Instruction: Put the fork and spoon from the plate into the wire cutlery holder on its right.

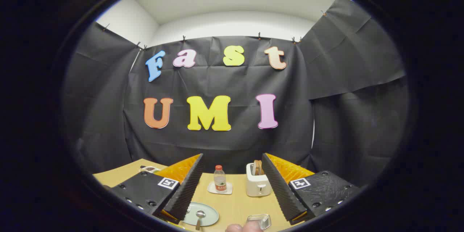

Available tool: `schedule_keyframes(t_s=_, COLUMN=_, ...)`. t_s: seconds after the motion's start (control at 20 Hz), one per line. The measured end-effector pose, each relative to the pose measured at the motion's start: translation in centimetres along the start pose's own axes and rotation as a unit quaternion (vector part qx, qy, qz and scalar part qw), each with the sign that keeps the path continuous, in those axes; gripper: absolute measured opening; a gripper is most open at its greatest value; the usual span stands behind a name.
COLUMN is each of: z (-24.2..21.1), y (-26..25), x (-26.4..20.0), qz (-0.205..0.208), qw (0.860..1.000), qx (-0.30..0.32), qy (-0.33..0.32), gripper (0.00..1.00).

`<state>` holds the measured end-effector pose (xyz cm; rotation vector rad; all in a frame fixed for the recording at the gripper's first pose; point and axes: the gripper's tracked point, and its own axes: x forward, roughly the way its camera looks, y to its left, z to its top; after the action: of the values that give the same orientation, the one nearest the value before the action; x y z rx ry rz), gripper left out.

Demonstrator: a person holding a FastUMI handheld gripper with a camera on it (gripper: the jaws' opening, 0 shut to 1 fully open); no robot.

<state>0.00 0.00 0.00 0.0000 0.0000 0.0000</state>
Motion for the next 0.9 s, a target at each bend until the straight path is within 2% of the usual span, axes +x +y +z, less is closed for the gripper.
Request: schedule_keyframes(t_s=0.9, z=-2.0, y=1.6, x=1.6, qz=0.04, qw=0.999, qx=0.014, qy=0.03, gripper=0.95)
